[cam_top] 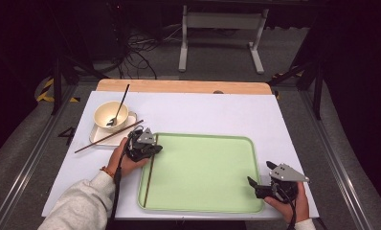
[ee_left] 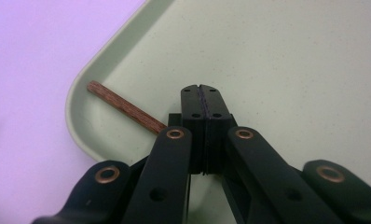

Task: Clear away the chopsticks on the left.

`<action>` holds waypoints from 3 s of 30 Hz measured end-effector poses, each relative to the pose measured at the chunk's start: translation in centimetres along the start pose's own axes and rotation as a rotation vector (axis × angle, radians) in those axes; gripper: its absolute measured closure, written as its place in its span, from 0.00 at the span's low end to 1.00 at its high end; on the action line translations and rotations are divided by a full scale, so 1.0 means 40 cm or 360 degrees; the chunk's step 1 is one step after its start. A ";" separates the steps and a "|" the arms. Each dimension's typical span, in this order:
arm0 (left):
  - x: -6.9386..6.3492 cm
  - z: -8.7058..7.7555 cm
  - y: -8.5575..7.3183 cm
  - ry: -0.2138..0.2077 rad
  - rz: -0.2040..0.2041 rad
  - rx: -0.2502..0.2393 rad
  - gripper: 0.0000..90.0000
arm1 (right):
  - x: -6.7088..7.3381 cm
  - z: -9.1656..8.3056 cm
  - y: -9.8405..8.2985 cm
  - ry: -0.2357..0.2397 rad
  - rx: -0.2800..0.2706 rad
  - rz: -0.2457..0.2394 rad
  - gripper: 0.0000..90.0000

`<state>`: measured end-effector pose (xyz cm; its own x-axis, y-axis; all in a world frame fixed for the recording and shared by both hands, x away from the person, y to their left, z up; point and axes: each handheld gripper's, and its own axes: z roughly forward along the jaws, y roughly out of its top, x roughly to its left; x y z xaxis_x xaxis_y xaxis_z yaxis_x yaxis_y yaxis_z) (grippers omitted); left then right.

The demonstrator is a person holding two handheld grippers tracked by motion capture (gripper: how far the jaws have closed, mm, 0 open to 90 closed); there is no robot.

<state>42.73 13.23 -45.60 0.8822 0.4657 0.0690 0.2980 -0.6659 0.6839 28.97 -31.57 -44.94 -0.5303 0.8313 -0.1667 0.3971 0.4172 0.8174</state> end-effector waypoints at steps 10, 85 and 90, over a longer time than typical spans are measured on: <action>0.005 -0.022 -0.012 -0.0008 -0.0015 -0.0081 1.00 | 0.004 0.001 0.005 0.0001 -0.0002 -0.0027 0.15; 0.256 -0.208 -0.228 0.0254 -0.0469 0.0142 0.83 | 0.011 0.010 0.009 0.0015 0.0020 -0.0082 0.16; 0.244 -0.207 -0.220 0.0199 -0.0431 0.0166 0.95 | 0.009 0.004 0.009 0.0005 0.0006 -0.0079 0.16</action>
<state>45.70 28.44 -44.93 0.7160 0.6980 -0.0123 0.5574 -0.5609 0.6121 29.04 -31.09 -44.80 -0.5516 0.8085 -0.2050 0.3732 0.4590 0.8063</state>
